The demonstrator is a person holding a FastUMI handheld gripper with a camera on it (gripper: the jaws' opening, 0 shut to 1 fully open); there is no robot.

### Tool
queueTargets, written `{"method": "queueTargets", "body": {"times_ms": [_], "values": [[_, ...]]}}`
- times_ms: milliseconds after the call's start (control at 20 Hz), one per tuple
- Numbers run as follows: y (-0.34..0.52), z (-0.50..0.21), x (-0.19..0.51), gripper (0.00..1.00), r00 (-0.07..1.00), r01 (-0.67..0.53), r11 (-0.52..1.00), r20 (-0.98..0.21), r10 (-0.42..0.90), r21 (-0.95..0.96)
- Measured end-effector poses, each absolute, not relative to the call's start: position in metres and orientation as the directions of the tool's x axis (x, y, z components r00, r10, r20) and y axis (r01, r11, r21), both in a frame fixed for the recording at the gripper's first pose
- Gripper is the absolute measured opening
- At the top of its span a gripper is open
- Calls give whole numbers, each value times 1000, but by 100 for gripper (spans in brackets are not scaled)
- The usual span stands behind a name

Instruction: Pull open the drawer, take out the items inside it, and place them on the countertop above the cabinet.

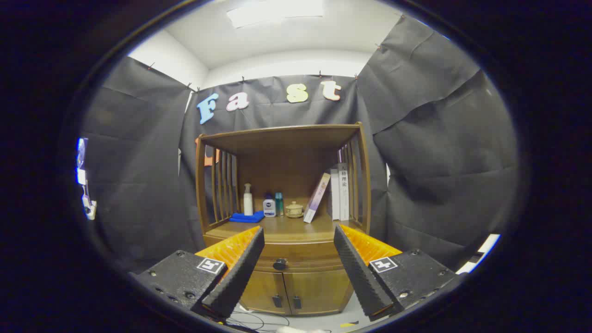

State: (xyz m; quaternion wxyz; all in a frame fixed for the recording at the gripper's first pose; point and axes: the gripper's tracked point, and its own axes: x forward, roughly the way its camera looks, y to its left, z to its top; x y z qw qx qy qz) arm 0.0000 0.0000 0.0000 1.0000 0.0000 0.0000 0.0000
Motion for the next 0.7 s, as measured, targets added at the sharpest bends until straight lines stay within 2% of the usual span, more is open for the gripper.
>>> {"method": "queueTargets", "body": {"times_ms": [700], "values": [[16,-30,9,99,998,-29,999,-48,28,-17]]}}
